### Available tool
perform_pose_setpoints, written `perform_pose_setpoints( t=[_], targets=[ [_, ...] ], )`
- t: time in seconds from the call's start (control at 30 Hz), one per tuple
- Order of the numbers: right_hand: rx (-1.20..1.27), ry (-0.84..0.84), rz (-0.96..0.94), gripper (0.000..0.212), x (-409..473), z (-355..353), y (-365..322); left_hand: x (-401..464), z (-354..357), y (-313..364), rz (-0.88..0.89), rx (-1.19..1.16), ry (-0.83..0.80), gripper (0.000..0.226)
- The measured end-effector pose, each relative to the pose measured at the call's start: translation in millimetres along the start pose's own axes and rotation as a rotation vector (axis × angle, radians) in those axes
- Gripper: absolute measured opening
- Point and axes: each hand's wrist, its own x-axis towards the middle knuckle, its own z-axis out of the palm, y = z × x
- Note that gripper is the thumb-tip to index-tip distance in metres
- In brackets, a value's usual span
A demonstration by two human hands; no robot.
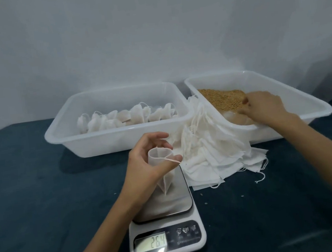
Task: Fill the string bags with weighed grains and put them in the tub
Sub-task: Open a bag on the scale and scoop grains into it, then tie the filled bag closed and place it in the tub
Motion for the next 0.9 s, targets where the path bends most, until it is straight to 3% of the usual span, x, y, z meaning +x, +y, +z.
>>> perform_pose_setpoints(
  t=[0.07,0.13,0.2,0.27,0.37,0.5,0.63,0.73,0.8,0.9],
  targets=[
    [0.252,0.185,-0.126,0.021,-27,-11,-28,-1,0,1,0.003,0.007,0.005,0.048],
    [0.545,0.236,-0.335,0.020,-72,-25,-63,-1,0,1,0.008,0.016,0.009,0.048],
    [0.769,0.075,-0.560,0.027,-123,-34,-94,-2,-2,0,0.005,0.043,0.006,0.050],
    [0.833,-0.103,-0.690,0.034,-159,-33,-115,-2,-3,-2,-0.015,0.092,-0.010,0.056],
    [0.718,-0.107,-0.781,0.032,-175,-21,-131,0,-3,-5,-0.065,0.177,-0.033,0.060],
    [0.829,-0.036,-0.810,0.005,-168,-12,-140,0,-3,-6,-0.035,0.265,-0.028,0.049],
    [1.221,-0.131,-0.659,0.008,-155,-13,-142,0,-3,-5,-0.033,0.189,-0.022,0.043],
    [1.380,-0.125,-0.568,0.009,-140,-9,-143,2,-3,-6,-0.009,0.159,0.043,0.034],
    [1.380,-0.104,-0.549,0.017,-134,-3,-142,4,-5,-6,0.001,0.147,0.107,0.028],
    [1.067,0.019,-0.630,0.025,-126,9,-142,8,-11,-8,-0.006,0.147,0.207,0.024]
  ],
)
